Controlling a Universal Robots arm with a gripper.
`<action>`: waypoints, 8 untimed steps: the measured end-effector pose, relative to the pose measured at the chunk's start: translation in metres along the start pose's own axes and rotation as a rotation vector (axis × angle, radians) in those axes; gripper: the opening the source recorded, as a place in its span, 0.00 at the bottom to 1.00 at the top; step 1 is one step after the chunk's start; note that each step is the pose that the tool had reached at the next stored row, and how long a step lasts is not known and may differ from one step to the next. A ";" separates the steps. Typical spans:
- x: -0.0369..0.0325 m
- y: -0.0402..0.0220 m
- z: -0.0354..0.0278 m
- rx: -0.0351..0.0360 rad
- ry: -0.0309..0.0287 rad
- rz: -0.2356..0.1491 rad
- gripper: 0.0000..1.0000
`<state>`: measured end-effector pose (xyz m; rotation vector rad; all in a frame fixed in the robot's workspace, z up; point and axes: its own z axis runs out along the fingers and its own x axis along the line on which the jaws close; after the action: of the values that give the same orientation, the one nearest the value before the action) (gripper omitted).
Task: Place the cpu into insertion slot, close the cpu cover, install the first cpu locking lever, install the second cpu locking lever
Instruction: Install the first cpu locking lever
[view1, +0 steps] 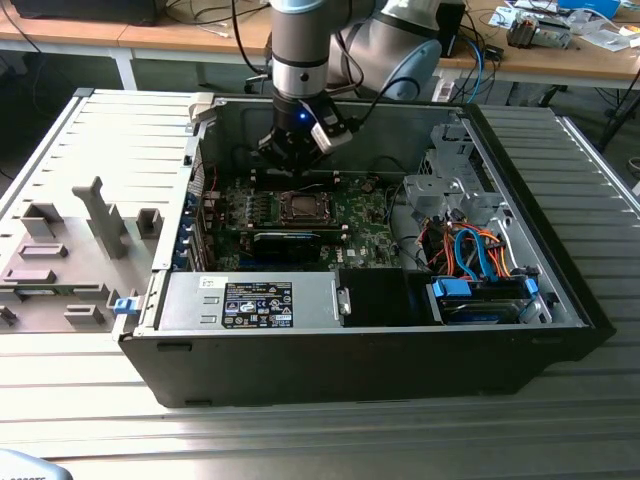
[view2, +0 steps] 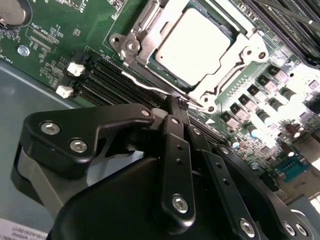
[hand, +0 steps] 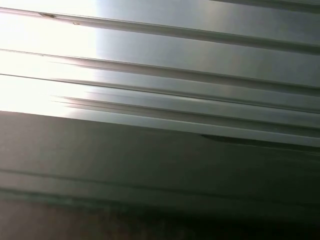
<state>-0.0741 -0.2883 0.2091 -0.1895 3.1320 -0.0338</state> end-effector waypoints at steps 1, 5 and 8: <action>-0.0013 -0.0001 0.0009 0.0000 0.0001 0.000 0.11; -0.0048 -0.0005 0.0035 0.0001 0.0001 0.000 0.11; -0.0069 -0.0007 0.0047 0.0001 0.0001 0.000 0.11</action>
<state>-0.0671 -0.2883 0.2045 -0.1894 3.1321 -0.0339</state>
